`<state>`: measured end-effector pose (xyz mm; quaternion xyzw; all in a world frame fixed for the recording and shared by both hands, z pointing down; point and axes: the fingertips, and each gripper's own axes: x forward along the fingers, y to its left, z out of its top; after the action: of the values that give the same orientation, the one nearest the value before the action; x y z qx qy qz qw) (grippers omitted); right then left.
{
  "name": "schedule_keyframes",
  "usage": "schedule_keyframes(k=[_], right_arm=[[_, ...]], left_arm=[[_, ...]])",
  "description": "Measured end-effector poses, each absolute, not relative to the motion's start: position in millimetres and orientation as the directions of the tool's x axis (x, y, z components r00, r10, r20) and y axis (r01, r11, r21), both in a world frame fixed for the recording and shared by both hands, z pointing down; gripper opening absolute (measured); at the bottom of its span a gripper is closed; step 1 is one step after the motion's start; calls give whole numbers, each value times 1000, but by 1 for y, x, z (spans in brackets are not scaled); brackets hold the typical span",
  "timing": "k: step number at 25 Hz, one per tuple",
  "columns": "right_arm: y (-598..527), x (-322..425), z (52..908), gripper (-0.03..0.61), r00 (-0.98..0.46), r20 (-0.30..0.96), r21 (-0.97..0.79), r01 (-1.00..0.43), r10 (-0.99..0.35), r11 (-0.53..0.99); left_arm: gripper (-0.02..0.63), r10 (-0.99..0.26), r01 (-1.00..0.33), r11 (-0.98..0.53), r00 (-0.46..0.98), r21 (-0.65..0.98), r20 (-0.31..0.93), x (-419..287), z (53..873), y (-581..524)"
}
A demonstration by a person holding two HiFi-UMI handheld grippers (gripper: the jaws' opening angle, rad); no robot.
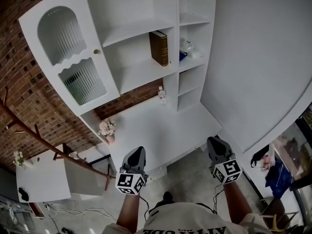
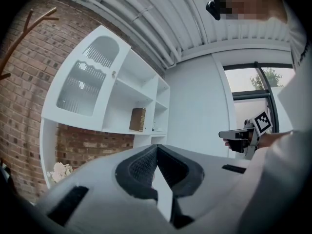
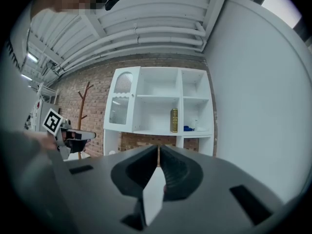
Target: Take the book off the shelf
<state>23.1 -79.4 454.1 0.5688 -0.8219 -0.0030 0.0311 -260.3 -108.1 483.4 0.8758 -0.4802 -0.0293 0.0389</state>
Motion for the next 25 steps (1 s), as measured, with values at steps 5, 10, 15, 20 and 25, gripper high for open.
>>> schedule_keyframes(k=[5,10,15,20,25], right_arm=[[-105,11,453,34,-320,42,47,-946,-947,322],[-121,8,456,34,-283,49,44,-958,-958,285],[-128,5,458,34,-278,57,45,-959,-959,281],[-136,12,460,34,-274,59,40,-960,-960,277],[-150,23,459,34,-284,51,37,-958,-958,286]], left_arm=[[25,-821,-817,-570,571,86,-12,-268,486,-140],[25,-801,-797,-597,599,92,-3,-273,491,-163],[25,-792,-788,-607,611,103,4,-273,496,-176],[25,-793,-788,-605,610,112,7,-269,499,-184],[25,-802,-798,-593,597,111,10,-263,498,-194]])
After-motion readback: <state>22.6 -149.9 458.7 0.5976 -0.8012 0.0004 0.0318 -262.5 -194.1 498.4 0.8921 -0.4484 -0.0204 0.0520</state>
